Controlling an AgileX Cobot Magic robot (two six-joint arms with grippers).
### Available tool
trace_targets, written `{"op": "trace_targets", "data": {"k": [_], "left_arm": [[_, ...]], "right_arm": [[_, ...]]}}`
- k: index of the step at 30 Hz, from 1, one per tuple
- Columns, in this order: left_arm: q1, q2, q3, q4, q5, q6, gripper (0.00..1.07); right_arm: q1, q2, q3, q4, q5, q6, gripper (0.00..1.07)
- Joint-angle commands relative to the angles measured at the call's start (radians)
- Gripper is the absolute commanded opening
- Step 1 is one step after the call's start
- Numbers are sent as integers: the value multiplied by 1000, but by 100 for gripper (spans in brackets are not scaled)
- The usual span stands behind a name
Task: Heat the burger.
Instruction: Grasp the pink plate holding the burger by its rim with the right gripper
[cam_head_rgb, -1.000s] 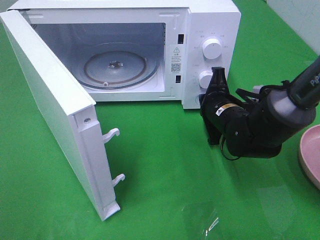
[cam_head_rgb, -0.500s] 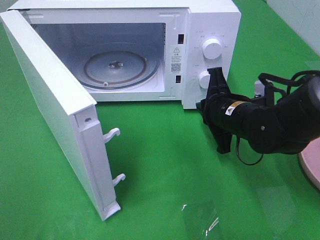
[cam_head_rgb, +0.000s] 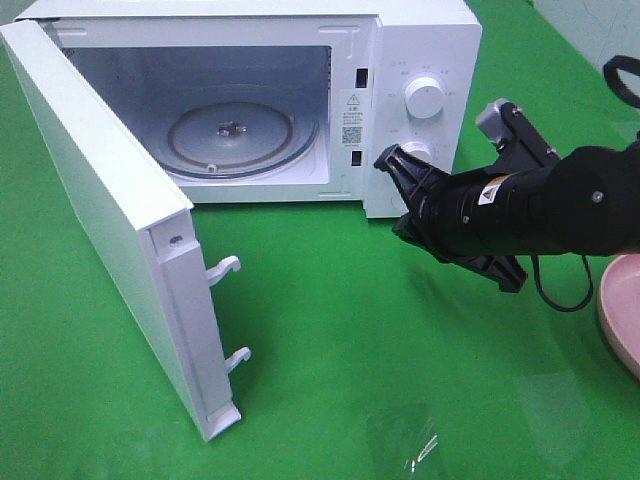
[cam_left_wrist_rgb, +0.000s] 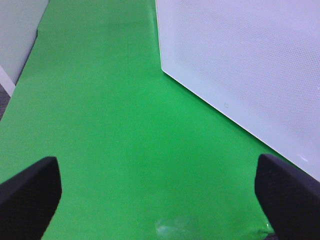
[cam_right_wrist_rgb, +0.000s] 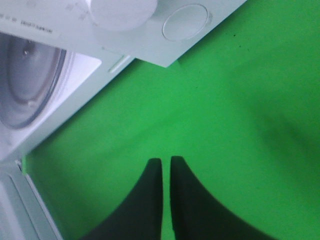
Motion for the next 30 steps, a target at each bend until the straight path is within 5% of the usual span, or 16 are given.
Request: {"op": "trace_targets", "data": {"k": [1, 9, 19, 30], "left_arm": [[-5, -16, 2, -5, -14, -1, 98], [-5, -16, 2, -5, -14, -1, 98], [-5, -16, 2, -5, -14, -1, 98], [-5, -16, 2, -5, -14, -1, 98]], "right_arm": [[-7, -56, -12, -14, 147, -226, 8], [-7, -87, -107, -54, 461, -455, 8], [-7, -87, -264, -402, 989, -500, 12], [-55, -105, -321, -395, 1216, -670, 15]]}}
